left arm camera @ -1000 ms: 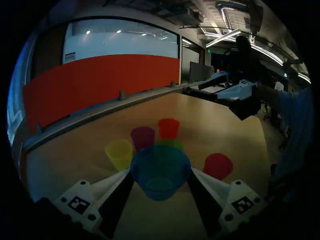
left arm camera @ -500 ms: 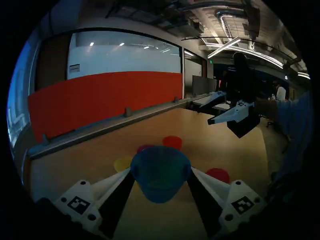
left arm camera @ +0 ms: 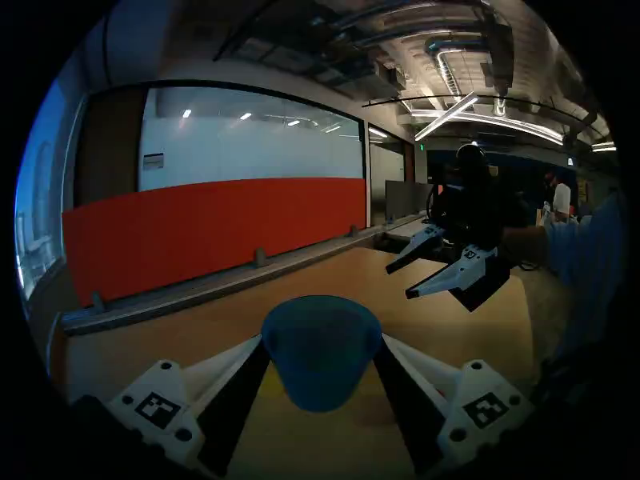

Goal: Pour water

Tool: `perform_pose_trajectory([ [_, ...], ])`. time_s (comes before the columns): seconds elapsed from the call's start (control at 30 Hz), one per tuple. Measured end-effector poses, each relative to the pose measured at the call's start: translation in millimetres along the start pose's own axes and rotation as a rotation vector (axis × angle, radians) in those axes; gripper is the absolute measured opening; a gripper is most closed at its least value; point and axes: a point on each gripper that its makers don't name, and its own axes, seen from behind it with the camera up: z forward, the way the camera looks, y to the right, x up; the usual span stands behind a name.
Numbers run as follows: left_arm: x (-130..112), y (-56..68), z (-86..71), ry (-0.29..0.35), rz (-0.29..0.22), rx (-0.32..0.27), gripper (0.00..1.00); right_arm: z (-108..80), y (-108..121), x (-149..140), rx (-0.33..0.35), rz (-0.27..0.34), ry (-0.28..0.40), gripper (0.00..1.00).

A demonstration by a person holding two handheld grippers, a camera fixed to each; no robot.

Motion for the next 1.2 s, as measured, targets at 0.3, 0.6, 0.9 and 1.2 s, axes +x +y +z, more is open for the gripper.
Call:
perform_pose_trajectory([
  [0.3, 18, -1.1, -5.9, 0.06, -0.008, 0.012, 0.87, 4.4, -3, -3, 0.013, 0.0, -0.007, 1.0],
  [0.6, 25, -2.3, -8.4, 0.082, -0.021, 0.016, 0.87, 11.2, -8, -8, 0.033, -0.008, -0.019, 1.0],
  [0.9, 28, -5.8, -12.3, 0.081, -0.013, 0.028, 0.87, 29.5, -17, -16, 0.066, -0.013, -0.033, 1.0],
  [1.2, 31, -9.7, -16.8, 0.085, -0.015, 0.04, 0.87, 51.8, -28, -28, 0.111, -0.014, -0.053, 1.0],
])
